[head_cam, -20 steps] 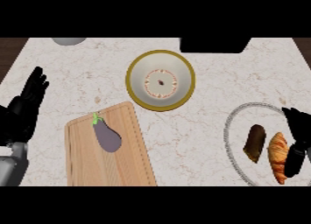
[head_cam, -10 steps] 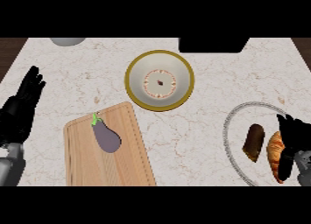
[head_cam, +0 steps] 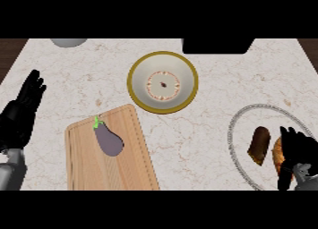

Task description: Pick the croissant from the placemat and place it in the bowl

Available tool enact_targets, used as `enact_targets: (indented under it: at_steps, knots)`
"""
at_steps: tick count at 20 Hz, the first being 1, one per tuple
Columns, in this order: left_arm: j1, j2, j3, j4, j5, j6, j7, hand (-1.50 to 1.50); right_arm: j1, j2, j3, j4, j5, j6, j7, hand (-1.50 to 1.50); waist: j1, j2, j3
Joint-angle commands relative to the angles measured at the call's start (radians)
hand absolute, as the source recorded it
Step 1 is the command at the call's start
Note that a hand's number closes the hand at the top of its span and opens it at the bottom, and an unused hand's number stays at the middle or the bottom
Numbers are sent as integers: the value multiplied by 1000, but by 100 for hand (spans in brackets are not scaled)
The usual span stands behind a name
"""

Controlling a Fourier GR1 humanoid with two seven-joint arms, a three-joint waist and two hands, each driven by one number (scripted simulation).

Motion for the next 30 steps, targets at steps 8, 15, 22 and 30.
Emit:
enact_targets:
  at_steps: [8, 15, 22, 30]
  knots:
    - [27, -52, 58, -9, -36, -59, -23, 0, -8, 84, -112, 171, 133, -10, -108, -150, 2, 0, 0]
    - [6, -69, 45, -34, -68, -42, 19, 0, -49, 144, -96, 228, 144, -21, -191, 150, 5, 0, 0]
    - [-13, -80, 53, -25, -83, -43, 45, 0, -29, 81, -145, 327, 196, -132, -341, 150, 2, 0, 0]
    - [-82, -112, -35, -14, -88, -85, 20, 0, -443, 603, -41, 287, 191, -232, 120, 150, 182, 33, 3]
